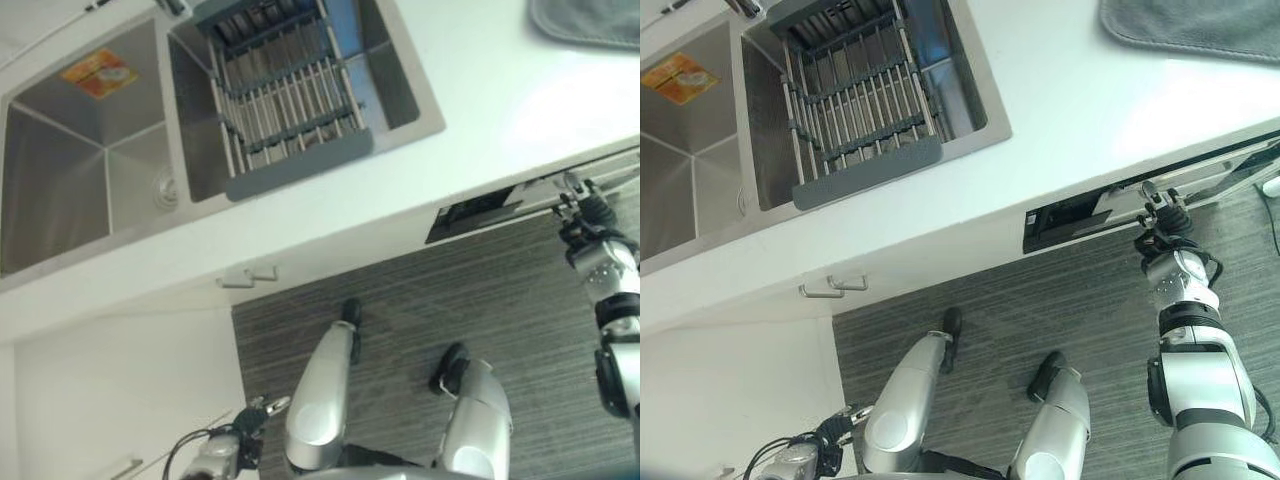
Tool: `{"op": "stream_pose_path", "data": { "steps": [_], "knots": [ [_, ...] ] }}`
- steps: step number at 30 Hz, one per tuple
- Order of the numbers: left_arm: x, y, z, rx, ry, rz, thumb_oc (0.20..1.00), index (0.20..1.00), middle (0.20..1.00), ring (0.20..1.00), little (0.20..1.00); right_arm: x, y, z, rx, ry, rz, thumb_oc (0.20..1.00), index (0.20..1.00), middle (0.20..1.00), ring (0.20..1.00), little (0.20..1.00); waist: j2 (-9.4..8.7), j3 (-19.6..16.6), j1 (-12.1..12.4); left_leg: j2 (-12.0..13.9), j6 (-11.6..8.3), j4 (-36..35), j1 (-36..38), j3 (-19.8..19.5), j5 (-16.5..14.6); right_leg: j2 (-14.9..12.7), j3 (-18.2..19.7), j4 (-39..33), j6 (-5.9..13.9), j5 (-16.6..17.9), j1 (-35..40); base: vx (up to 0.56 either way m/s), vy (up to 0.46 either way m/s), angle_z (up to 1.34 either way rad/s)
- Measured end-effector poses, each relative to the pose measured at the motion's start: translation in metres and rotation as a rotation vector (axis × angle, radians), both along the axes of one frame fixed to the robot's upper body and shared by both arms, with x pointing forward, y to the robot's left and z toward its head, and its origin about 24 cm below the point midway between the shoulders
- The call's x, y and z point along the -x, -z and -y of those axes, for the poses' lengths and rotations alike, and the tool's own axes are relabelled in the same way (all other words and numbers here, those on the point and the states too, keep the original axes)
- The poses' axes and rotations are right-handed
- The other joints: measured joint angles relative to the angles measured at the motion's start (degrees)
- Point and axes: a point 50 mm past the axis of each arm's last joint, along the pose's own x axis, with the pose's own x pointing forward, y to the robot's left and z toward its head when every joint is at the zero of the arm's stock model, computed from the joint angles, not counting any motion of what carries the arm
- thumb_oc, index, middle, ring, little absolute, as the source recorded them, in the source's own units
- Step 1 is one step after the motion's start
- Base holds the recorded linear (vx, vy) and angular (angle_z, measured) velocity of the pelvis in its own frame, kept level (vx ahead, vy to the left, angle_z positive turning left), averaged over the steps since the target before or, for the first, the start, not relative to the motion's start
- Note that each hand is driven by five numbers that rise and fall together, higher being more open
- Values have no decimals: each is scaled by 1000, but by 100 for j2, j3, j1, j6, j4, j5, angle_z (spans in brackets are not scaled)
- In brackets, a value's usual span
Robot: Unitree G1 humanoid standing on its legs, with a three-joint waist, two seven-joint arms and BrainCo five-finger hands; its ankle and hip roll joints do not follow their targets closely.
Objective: Place the dishes in the dishwasher.
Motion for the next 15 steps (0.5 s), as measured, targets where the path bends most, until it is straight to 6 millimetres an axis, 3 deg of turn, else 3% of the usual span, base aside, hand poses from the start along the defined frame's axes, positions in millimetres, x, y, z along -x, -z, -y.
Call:
{"op": "stream_pose_path", "data": {
  "steps": [6, 15],
  "knots": [
    [1, 0, -4, 2, -21, -18, 1000, 1000, 1000, 1000, 1000, 3, -3, 7, 34, 2, -35, 1000, 1000, 1000, 1000, 1000, 0, 0, 30, 0, 73, -28, -87, -60, 62, 33, -137, -240, 110, 164, 67, 6, 26, 6],
    [1, 0, -5, 72, -49, -55, 1000, 1000, 1000, 1000, 1000, 4, -3, 9, 63, 3, -57, 1000, 1000, 1000, 1000, 1000, -27, 8, 39, 76, 16, -399, -124, -292, 411, 167, -424, -449, 34, 282, 118, -26, -69, 10]
  ]
}}
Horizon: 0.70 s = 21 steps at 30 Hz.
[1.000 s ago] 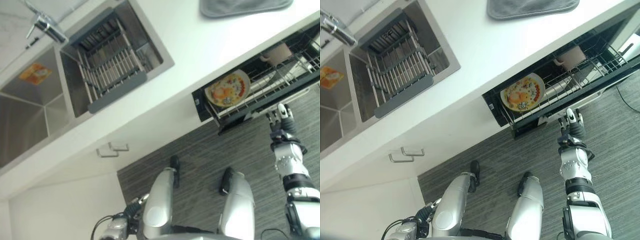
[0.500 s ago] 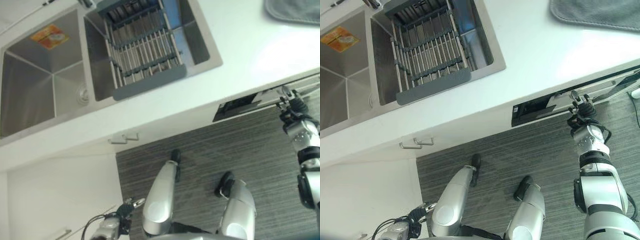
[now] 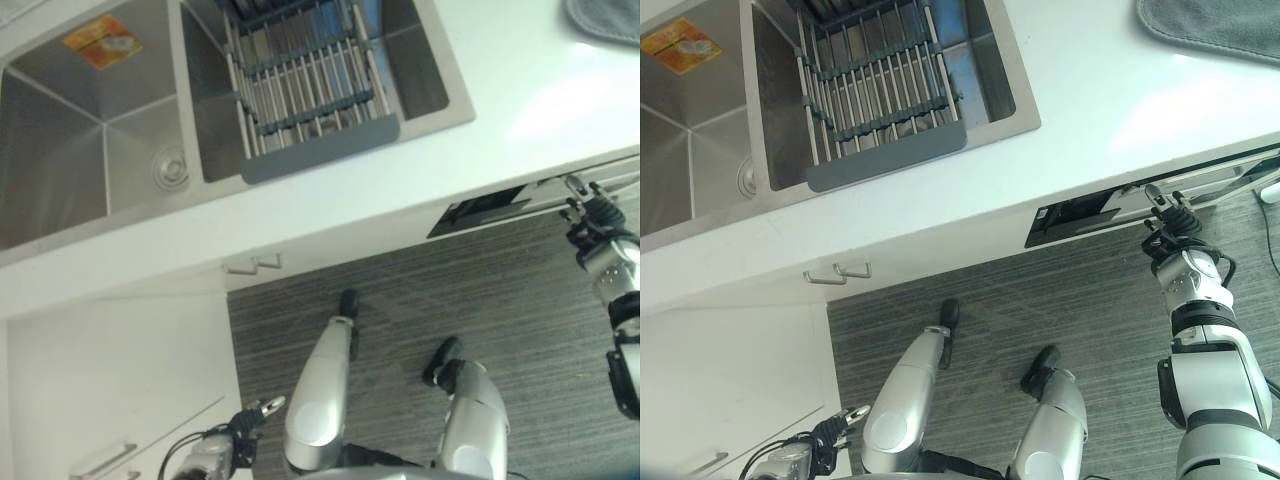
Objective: Place the dishes in the dishwasher.
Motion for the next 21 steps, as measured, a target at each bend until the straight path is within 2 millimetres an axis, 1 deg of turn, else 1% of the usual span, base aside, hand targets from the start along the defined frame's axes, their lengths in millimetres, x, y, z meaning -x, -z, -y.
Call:
{"op": "stream_pose_path", "data": {
  "steps": [1, 3, 4, 5, 7, 8, 10, 11, 12, 14, 15, 16, 18, 19, 20, 21],
  "knots": [
    [1, 0, 0, 12, -10, -7, 1000, 1000, 1000, 1000, 1000, -1, 0, -1, -1, -3, 0, 1000, 1000, 1000, 1000, 1000, -1, 1, 2, 8, -7, -49, 28, -2, 35, 10, 0, -31, -16, 5, 1, -101, -105, -5],
    [0, 0, 1, 43, -27, -12, 1000, 1000, 1000, 1000, 1000, -8, 7, -20, -28, -61, 14, 1000, 1000, 1000, 1000, 1000, -18, 2, -29, 92, -59, -325, 273, 29, 172, 116, 17, -142, -77, 42, 116, -111, -111, -11],
    [-2, -1, 2, 54, -40, -2, 1000, 1000, 1000, 1000, 1000, -14, 5, -33, -13, -126, 37, 1000, 1000, 1000, 1000, 1000, -25, 1, -40, 110, -80, -442, 373, 39, 244, 149, 24, -197, -100, 54, 171, -100, -92, -10],
    [-6, -2, 4, 60, -34, 17, 1000, 1000, 1000, 1000, 1000, -12, 17, -39, -20, -132, 15, 1000, 1000, 1000, 1000, 1000, -34, 2, -60, 158, -62, -569, 499, 65, 289, 198, 35, -262, -131, 75, 242, -127, -121, -5],
    [-12, -4, 6, 69, -29, 40, 1000, 1000, 1000, 1000, 1000, -2, 50, -60, 6, -248, -29, 1000, 1000, 1000, 1000, 1000, -91, -12, -75, 234, -97, -863, 867, 109, 389, 294, 46, -396, -156, 85, 499, -91, -115, -17],
    [-15, -5, 8, 74, -28, 53, 1000, 1000, 1000, 1000, 1000, 2, 67, -71, -3, -282, -68, 1000, 1000, 1000, 1000, 1000, -93, -22, -114, 327, -92, -998, 1051, 205, 416, 357, 82, -493, -195, 110, 600, -160, -146, -25],
    [-18, -6, 6, 79, -53, 67, 1000, 1000, 1000, 1000, 1000, 6, 80, -81, -20, -321, -88, 1000, 1000, 1000, 1000, 1000, -99, -63, -198, 373, -90, -1184, 1198, 256, 456, 422, 79, -604, -226, 80, 724, -153, -185, -14],
    [-23, -9, 6, 77, -57, 90, 1000, 1000, 1000, 1000, 1000, 16, 93, -81, -28, -317, -103, 1000, 1000, 1000, 1000, 1000, -116, -95, -295, 476, -119, -1293, 1315, 337, 542, 498, 95, -677, -213, 178, 786, -57, -189, -12],
    [-23, -9, 3, 75, -87, 98, 1000, 1000, 1000, 1000, 1000, 27, 107, -84, -48, -316, -114, 1000, 1000, 1000, 1000, 1000, -152, -208, -341, 574, -103, -1496, 1482, 492, 598, 588, 95, -832, -217, 214, 902, -44, -182, -19],
    [-12, -6, 1, 65, -99, 75, 1000, 1000, 1000, 1000, 1000, 57, 142, -81, -76, -294, -222, 1000, 1000, 1000, 1000, 1000, -225, -682, -437, 673, -108, -1736, 1623, 655, 642, 715, 132, -1038, -234, 263, 955, -22, -196, -30],
    [-1, -2, 2, 56, -107, 51, 1000, 1000, 1000, 1000, 1000, 81, 163, -75, -74, -268, -283, 1000, 1000, 1000, 1000, 1000, -272, -992, -658, 732, -208, -1945, 1918, 769, 709, 834, 199, -1215, -233, 286, 1164, -4, -228, -43],
    [10, 2, 1, 41, -112, 19, 1000, 1000, 1000, 1000, 1000, 104, 178, -68, -53, -251, -342, 1000, 1000, 1000, 1000, 1000, -313, -1366, -825, 788, -257, -2115, 2126, 875, 740, 930, 240, -1365, -233, 285, 1298, -12, -206, -36],
    [12, 3, 2, 16, -82, 5, 1000, 1000, 1000, 1000, 1000, 122, 187, -58, -38, -231, -381, 1000, 1000, 1000, 1000, 1000, -322, -1613, -971, 829, -257, -2209, 2312, 979, 741, 1004, 292, -1499, -235, 287, 1434, -24, -89, -29],
    [14, 4, 2, -2, -57, -11, 1000, 1000, 1000, 1000, 1000, 131, 190, -54, -37, -227, -398, 1000, 1000, 1000, 1000, 1000, -330, -1783, -1036, 831, -257, -2212, 2380, 1051, 741, 1015, 390, -1502, -232, 285, 1437, -23, -53, -32],
    [15, 4, 3, -6, -55, -19, 1000, 1000, 1000, 1000, 1000, 136, 192, -52, -39, -223, -407, 1000, 1000, 1000, 1000, 1000, -326, -1891, -1077, 832, -258, -2213, 2380, 1132, 741, 1019, 409, -1518, -231, 284, 1418, 3, -46, -25],
    [10, 4, 4, -17, -36, -16, 1000, 1000, 1000, 1000, 1000, 145, 196, -49, -41, -212, -425, 1000, 1000, 1000, 1000, 1000, -325, -1962, -1223, 840, -258, -2214, 2429, 1164, 741, 1024, 454, -1558, -223, 292, 1422, 24, -32, -18]
  ]
}}
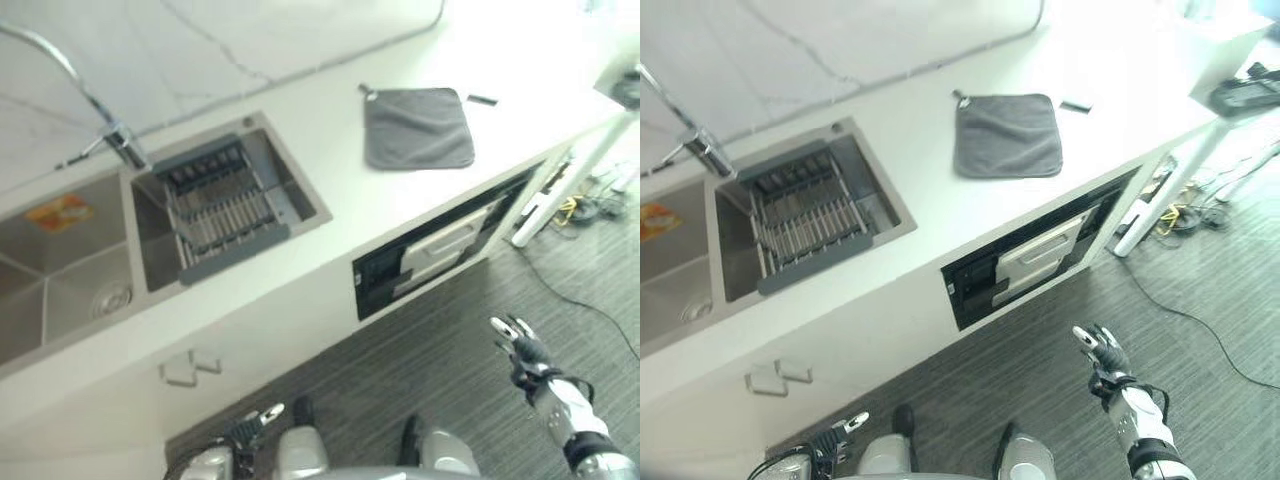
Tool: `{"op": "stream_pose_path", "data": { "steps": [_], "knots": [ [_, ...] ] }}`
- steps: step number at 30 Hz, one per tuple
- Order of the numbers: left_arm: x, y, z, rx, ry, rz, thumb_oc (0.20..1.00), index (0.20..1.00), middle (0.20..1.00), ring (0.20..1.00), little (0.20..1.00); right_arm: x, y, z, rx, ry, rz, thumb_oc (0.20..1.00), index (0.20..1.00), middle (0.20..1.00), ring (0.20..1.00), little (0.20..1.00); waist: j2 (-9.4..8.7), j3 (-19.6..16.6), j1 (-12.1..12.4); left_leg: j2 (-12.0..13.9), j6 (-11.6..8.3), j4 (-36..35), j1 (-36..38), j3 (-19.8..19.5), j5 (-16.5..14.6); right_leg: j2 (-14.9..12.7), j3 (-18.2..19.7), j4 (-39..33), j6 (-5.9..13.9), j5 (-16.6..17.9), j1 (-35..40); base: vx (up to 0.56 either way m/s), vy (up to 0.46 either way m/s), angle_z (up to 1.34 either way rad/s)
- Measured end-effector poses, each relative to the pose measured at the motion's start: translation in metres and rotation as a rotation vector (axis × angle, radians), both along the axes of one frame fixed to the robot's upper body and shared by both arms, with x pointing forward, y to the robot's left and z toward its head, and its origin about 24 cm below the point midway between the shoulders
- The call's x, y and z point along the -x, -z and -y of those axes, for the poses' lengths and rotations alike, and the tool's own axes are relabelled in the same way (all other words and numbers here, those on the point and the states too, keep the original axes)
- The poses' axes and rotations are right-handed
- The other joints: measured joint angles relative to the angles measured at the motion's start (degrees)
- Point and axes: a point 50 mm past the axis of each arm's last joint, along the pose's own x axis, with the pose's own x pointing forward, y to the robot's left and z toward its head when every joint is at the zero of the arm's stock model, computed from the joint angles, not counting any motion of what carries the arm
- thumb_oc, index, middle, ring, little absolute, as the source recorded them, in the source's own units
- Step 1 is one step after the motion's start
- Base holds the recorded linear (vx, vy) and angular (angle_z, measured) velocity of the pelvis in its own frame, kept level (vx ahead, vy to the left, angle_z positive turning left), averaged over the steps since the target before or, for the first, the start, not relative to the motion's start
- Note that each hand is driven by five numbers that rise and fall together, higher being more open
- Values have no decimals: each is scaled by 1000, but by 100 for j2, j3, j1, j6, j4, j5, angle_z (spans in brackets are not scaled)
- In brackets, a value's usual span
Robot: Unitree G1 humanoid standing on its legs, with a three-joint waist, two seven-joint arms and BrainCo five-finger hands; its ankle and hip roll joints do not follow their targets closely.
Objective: Place the dishes in the dishwasher.
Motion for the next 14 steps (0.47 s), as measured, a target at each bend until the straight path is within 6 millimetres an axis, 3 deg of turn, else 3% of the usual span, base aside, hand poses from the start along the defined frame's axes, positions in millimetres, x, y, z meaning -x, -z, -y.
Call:
{"op": "stream_pose_path", "data": {
  "steps": [2, 3, 8, 9, 11, 14],
  "knots": [
    [4, 2, 4, -15, 24, -30, 1000, 1000, 1000, 1000, 1000, 10, 7, -2, 11, -17, -26, 1000, 1000, 1000, 1000, 1000, -1, -46, -31, -10, 8, -4, 235, 163, -9, 8, 140, -30, 39, -6, 147, 35, -27, -32],
    [9, 5, 6, -26, 64, -60, 1000, 1000, 1000, 1000, 1000, 22, 15, -5, 6, -19, -66, 1000, 1000, 1000, 1000, 1000, 10, -242, -81, 7, 81, -25, 264, 269, -102, 10, 216, -29, 52, -65, 111, 38, -13, -35],
    [14, 9, 16, -16, 99, -95, 1000, 1000, 1000, 1000, 1000, 90, 63, -25, -22, -27, -359, 1000, 1000, 1000, 1000, 1000, -40, -494, -240, -6, 61, -197, 537, 594, -200, -4, 399, -15, 71, -55, 189, 8, 9, -21],
    [5, 8, 26, -29, 181, -86, 1000, 1000, 1000, 1000, 1000, 108, 72, -32, -37, -30, -405, 1000, 1000, 1000, 1000, 1000, -64, -506, -331, -13, 53, -169, 567, 600, -203, -16, 378, -97, 94, 18, 223, 9, 32, -11],
    [-3, 7, 39, -29, 273, -50, 1000, 1000, 1000, 1000, 1000, 121, 82, -47, -65, -71, -469, 1000, 1000, 1000, 1000, 1000, -83, -558, -314, -41, 53, -191, 645, 629, -209, -31, 430, -114, 110, 28, 312, 15, 30, -11],
    [-16, 3, 48, -14, 305, 24, 1000, 1000, 1000, 1000, 1000, 119, 85, -62, -89, -124, -467, 1000, 1000, 1000, 1000, 1000, -84, -580, -393, -65, 65, -190, 645, 629, -227, -44, 474, -144, 128, 69, 323, 2, 29, -8]
  ]
}}
